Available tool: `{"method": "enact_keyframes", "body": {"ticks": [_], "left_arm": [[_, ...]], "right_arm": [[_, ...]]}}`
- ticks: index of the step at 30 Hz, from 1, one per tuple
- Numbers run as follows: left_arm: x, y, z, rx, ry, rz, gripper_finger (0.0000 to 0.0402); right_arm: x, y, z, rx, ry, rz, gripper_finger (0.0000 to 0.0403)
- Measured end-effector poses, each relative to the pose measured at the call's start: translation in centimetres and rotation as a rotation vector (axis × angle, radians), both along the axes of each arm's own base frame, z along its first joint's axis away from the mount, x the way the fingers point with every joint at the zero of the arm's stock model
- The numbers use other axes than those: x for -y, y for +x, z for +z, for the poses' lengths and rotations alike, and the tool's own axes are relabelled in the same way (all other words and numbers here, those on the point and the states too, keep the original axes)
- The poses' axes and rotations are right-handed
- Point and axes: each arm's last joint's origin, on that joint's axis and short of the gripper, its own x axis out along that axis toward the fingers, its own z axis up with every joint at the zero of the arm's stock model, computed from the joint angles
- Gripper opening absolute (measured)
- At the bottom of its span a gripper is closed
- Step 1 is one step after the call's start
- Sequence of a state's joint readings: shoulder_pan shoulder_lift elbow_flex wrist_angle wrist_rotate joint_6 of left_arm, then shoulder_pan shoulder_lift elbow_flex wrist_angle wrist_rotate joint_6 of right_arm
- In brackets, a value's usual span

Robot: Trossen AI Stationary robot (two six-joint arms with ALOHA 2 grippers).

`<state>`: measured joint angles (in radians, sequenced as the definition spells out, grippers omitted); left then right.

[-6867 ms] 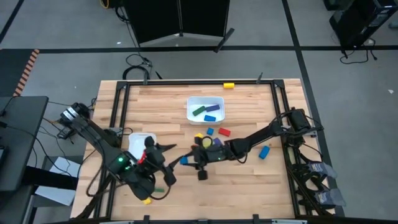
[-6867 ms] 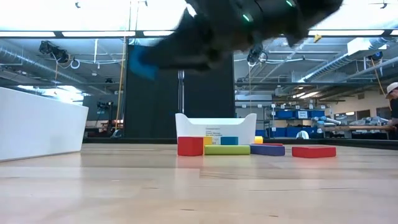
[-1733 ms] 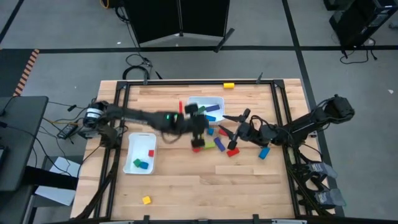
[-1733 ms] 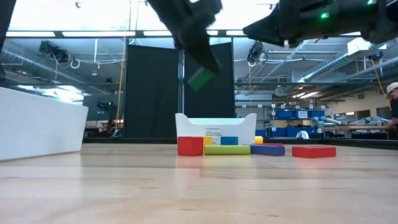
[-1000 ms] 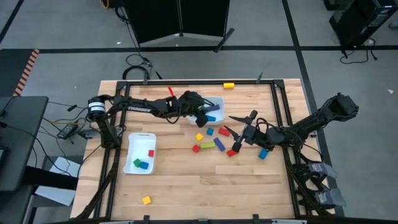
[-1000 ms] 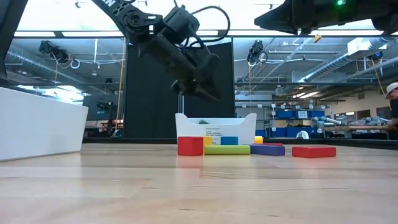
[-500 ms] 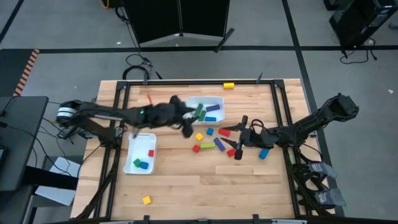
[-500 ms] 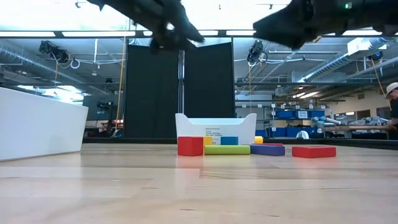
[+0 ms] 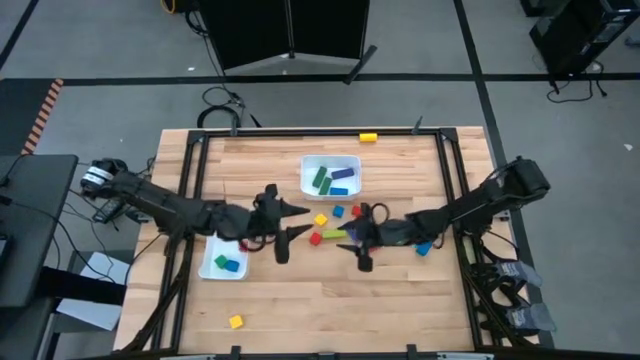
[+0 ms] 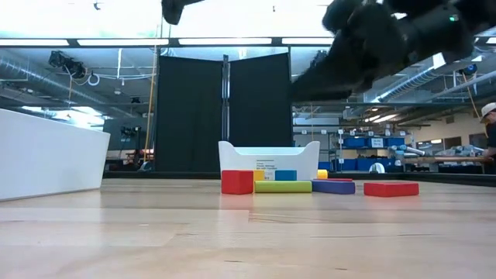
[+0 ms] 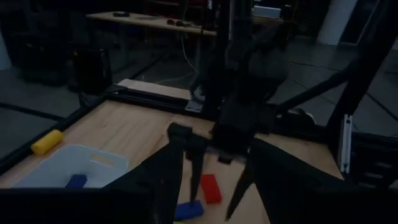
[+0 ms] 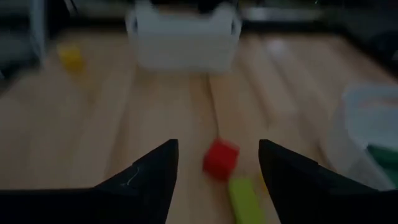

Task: Sort blocks by size
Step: Put the rectangular light green block into the top white bin

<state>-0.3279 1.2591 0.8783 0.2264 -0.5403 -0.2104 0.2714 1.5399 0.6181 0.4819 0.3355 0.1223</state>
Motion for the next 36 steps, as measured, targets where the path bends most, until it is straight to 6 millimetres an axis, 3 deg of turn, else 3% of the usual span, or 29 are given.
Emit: {"method": "enact_keyframes", "body": {"ticks": [5, 11, 21, 29, 36], "left_arm": [[1.8, -1.1, 0.3, 0.012, 0.017, 0.046, 0.0193], [3.7, -2.1, 0.2, 0.003, 0.042, 0.073, 0.0193], [6.0, -3.5, 0.4, 0.030, 0.042, 0.080, 0.0193], [6.6, -3.9, 0.3, 0.030, 0.044, 0.067, 0.0193], [6.7, -4.0, 0.3, 0.023, 0.049, 0.065, 0.0193]], "right_arm": [[-0.2, 2.6, -1.0, -0.244, -0.063, -0.009, 0.0243], [0.5, 5.0, -2.3, -0.401, -0.040, 0.031, 0.0250], [3.2, 5.9, -4.2, -0.488, -0.033, -0.035, 0.0248], [3.7, 6.4, -5.6, -0.508, -0.001, -0.007, 0.0245], [3.6, 6.4, -6.1, -0.516, 0.007, -0.014, 0.0196]]}}
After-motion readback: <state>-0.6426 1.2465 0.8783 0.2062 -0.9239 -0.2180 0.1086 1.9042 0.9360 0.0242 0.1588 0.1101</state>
